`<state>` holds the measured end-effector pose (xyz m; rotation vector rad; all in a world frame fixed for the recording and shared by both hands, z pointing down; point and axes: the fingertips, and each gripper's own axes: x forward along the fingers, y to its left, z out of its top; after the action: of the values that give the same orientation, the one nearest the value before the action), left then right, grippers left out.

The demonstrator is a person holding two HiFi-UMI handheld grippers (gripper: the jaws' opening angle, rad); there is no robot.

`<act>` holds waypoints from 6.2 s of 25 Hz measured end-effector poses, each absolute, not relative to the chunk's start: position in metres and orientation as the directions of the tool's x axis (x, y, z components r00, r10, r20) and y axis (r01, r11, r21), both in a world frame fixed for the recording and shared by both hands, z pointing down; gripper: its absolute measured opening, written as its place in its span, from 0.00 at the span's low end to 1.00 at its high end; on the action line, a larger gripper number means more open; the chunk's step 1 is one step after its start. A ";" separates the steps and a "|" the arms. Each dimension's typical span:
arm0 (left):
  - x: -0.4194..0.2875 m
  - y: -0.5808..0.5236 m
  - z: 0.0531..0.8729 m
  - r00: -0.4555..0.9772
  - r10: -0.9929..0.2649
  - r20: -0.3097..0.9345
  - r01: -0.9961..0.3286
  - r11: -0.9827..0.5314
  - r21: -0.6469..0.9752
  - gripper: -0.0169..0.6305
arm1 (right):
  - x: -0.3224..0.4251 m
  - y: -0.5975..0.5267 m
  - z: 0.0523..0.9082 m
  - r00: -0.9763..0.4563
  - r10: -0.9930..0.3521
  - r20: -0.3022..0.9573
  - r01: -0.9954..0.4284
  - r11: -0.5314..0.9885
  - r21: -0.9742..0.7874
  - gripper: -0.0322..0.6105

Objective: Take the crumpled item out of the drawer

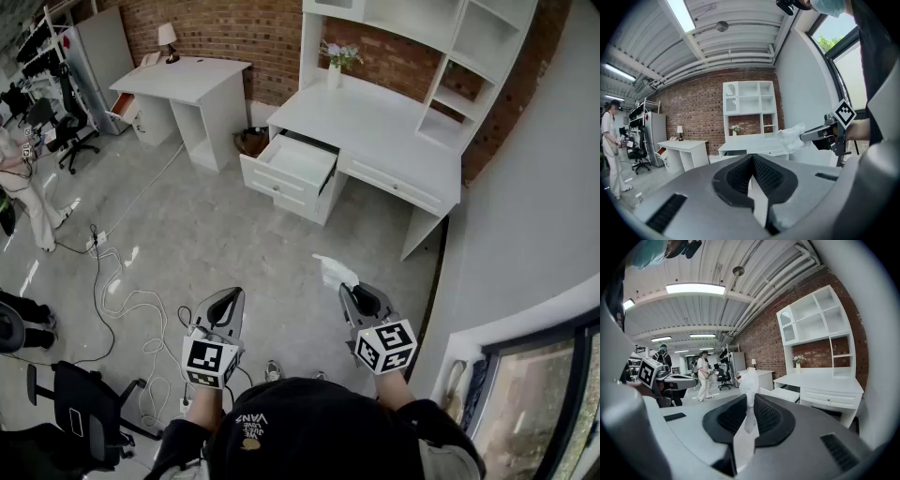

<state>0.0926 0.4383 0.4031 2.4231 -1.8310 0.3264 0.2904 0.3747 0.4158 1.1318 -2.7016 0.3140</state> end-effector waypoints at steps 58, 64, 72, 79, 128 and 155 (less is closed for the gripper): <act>-0.002 0.131 0.446 0.115 -0.958 0.264 -0.991 -0.128 -0.033 0.04 | 0.196 0.020 0.460 -0.757 -0.589 0.281 -0.646 0.738 -0.194 0.12; -0.036 0.084 0.456 0.150 -0.955 0.255 -0.987 -0.159 -0.013 0.04 | 0.162 -0.016 0.468 -0.739 -0.608 0.292 -0.667 0.720 -0.189 0.12; -0.089 -0.001 0.446 0.272 -0.930 0.249 -0.958 -0.285 -0.017 0.04 | 0.110 -0.079 0.456 -0.670 -0.682 0.294 -0.739 0.651 -0.174 0.12; -0.141 -0.063 0.446 0.363 -0.896 0.256 -0.925 -0.380 -0.018 0.04 | 0.064 -0.122 0.457 -0.597 -0.744 0.300 -0.801 0.572 -0.177 0.12; -0.190 -0.272 0.561 0.199 -0.902 0.383 -0.980 -0.184 0.074 0.04 | -0.046 -0.356 0.790 -0.583 -0.239 0.777 -0.624 0.744 -0.239 0.12; -0.186 -0.260 0.596 0.144 -0.892 0.429 -0.988 -0.105 0.113 0.04 | -0.057 -0.382 0.873 -0.463 -0.170 0.870 -0.644 0.738 -0.199 0.35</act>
<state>-0.1856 -0.2596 0.5962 2.0593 -1.8045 0.3589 -0.0566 -0.3817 0.8732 0.6168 -2.0102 0.6454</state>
